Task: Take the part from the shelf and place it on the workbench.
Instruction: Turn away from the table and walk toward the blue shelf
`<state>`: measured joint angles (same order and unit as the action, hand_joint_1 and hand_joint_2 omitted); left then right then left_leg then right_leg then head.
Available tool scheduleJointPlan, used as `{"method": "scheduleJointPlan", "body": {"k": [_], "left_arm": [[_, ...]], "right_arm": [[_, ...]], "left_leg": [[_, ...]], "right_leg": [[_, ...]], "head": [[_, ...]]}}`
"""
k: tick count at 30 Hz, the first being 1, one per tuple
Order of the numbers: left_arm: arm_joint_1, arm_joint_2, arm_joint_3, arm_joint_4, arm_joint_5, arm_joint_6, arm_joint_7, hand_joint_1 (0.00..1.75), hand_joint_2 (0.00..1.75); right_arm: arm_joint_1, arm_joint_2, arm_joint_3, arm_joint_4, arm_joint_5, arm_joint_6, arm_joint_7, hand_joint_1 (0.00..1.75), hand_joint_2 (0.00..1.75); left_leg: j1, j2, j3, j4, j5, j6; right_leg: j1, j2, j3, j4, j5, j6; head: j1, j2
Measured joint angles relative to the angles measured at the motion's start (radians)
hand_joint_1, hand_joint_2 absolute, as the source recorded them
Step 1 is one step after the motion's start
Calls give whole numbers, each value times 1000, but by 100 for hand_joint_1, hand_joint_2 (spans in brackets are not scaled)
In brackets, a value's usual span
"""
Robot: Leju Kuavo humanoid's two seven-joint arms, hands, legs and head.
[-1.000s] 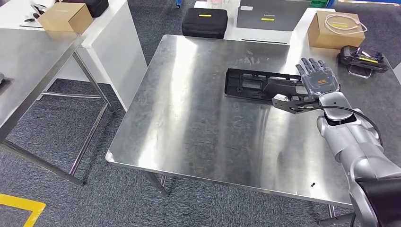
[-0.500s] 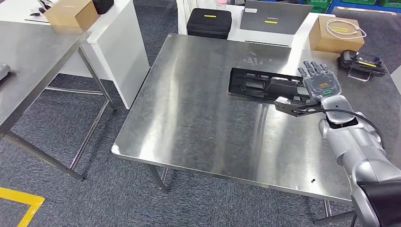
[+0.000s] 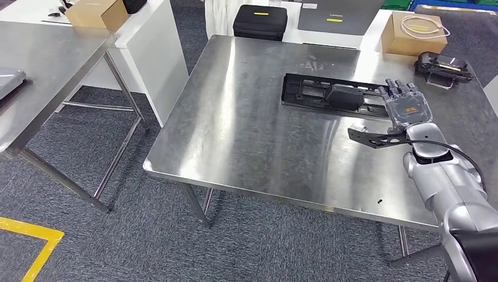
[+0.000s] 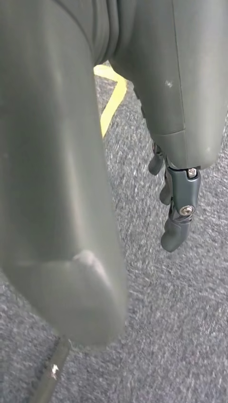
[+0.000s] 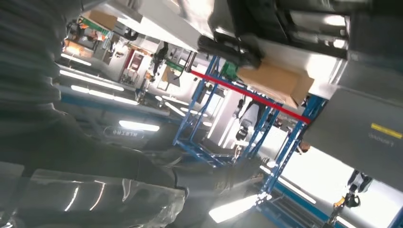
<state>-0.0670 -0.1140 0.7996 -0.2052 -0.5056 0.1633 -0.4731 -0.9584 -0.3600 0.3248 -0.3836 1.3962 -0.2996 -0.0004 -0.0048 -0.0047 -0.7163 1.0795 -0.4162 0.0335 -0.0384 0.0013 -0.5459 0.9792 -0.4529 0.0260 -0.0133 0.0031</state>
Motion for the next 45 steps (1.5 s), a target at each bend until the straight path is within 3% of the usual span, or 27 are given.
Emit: {"method": "scheduleJointPlan", "body": {"k": [2,3,5,7,9,11,13,15,16,18,19,20,21,22,24,26,28,30,32,34,35,36,37,39,41,43,45], "left_arm": [[0,0,0,0,0,-1,0,0,0],[0,0,0,0,0,-1,0,0,0],[0,0,0,0,0,-1,0,0,0],[-1,0,0,0,0,-2,0,0,0],[-4,2,0,0,0,-2,-1,0,0],[-5,3,0,-1,0,-3,-1,0,0],[-5,4,0,-1,0,-4,-1,0,0],[-6,2,0,-1,0,-5,-1,0,0],[-6,2,0,-1,0,-5,-1,0,0],[-6,1,0,-1,-1,-5,-1,0,0],[-6,1,0,-1,-1,-5,-1,0,0],[-6,1,0,-1,-1,-6,-1,0,0],[-6,1,0,-1,-1,-6,-1,0,0],[-6,0,0,-1,-2,-6,-1,0,0],[-6,-1,0,-1,-2,-7,-1,0,0],[-6,-1,0,-1,-2,-7,-1,0,0],[-5,-1,0,-1,-2,-7,-1,0,0],[-3,0,0,-1,-2,-5,-1,0,0],[-1,0,0,-1,-3,-5,0,0,0],[-1,-1,0,0,-5,-5,0,0,0],[-1,-1,0,0,-5,-5,0,0,0],[-1,-1,0,0,-5,-5,0,0,0],[-1,-1,0,0,-5,-5,0,0,0],[-2,0,0,-1,-5,-5,0,0,0],[-4,2,0,-1,-5,-5,0,0,0],[-4,3,0,-1,-5,-4,0,0,0],[-5,2,0,-1,-5,-2,0,0,0]], "right_arm": [[1,0,-1,0,0,-1,0,0,175],[2,0,-1,0,0,-1,0,0,175],[6,-1,-1,0,0,-1,0,0,175],[9,-4,-1,0,0,-1,1,0,175],[11,-8,-2,-1,-1,-1,1,0,175],[11,-11,-3,-1,-2,0,2,0,175],[14,-12,-3,-1,-3,0,3,0,175],[18,-16,-3,-1,-5,0,4,0,175],[19,-19,-3,0,-5,0,5,0,175],[22,-24,-4,0,-6,0,6,0,175],[26,-25,-4,0,-6,0,7,0,175],[30,-26,-4,1,-7,0,8,0,175],[35,-26,-4,1,-7,0,9,0,175],[38,-27,-4,1,-8,0,10,0,175],[40,-27,-4,0,-9,0,14,0,175],[44,-27,-5,0,-12,-1,23,0,175],[56,-28,-9,-1,-16,-3,38,0,175],[67,-26,-11,0,-18,-5,47,0,175],[74,-25,-12,1,-18,-7,50,0,175],[77,-25,-12,1,-18,-8,50,0,175],[79,-25,-12,1,-18,-8,50,0,175],[81,-25,-12,1,-18,-8,50,0,175],[84,-25,-12,1,-18,-8,50,0,175],[86,-27,-14,1,-18,-8,50,0,87],[86,-28,-17,1,-19,-9,53,0,0],[88,-29,-22,1,-24,-14,63,0,0],[101,-30,-31,2,-38,-31,79,0,0]], "left_leg": [[7,1,-34,136,-102,-12],[10,1,-44,198,-129,-16],[15,1,-21,238,-120,-17],[15,0,63,151,-76,-9],[11,-1,168,11,-78,4],[2,-1,216,-64,-94,15],[-1,-1,211,-78,-76,28],[1,4,203,-97,-47,41],[2,6,193,-104,-32,48],[-1,7,163,-106,-7,55],[-2,7,147,-105,5,55],[-2,8,130,-105,18,54],[-2,7,113,-104,30,51],[-2,7,97,-102,41,48],[-4,7,69,-93,59,38],[-8,7,53,-84,74,28],[-10,6,46,-81,88,20],[-6,4,31,-61,65,10],[2,2,-3,31,-24,-5],[10,1,-38,172,-110,-18],[14,2,-42,221,-124,-22],[17,2,-29,233,-116,-24],[18,2,3,206,-95,-23],[18,1,110,65,-63,-12],[13,-1,183,-46,-64,1],[6,0,190,-70,-62,12],[7,3,184,-86,-37,28]], "right_leg": [[4,-1,-23,1,20,-14],[5,-2,-35,1,29,-15],[7,-1,-58,2,48,-12],[8,0,-76,2,65,-6],[10,-1,-87,1,80,4],[8,-3,-89,-4,95,20],[9,-4,-90,-12,109,33],[13,-4,-106,6,87,32],[14,-3,-123,43,52,25],[13,-3,-169,173,-34,12],[13,-3,-185,240,-61,15],[12,-3,-190,286,-67,24],[12,-3,-177,297,-54,36],[11,-3,-145,270,-32,49],[10,-3,-34,129,-11,59],[18,-3,44,12,-32,45],[22,-3,48,-12,-39,26],[11,-6,34,-11,-24,3],[6,-7,16,-12,-3,-19],[8,-7,-5,-10,16,-25],[9,-7,-16,-9,24,-23],[9,-6,-26,-7,32,-20],[9,-6,-35,-5,38,-16],[10,-4,-49,-3,51,-7],[11,-5,-55,-4,63,7],[11,-7,-56,-11,78,24],[13,-8,-67,-2,70,31]], "head": [[-1,0],[-1,0],[-1,0],[-1,0],[0,0],[0,0],[0,0],[2,0],[3,0],[5,0],[5,0],[5,0],[5,0],[5,0],[6,0],[4,0],[3,0],[2,0],[1,0],[-1,0],[-1,0],[-1,0],[-1,0],[-1,0],[1,0],[1,0],[2,0]]}}
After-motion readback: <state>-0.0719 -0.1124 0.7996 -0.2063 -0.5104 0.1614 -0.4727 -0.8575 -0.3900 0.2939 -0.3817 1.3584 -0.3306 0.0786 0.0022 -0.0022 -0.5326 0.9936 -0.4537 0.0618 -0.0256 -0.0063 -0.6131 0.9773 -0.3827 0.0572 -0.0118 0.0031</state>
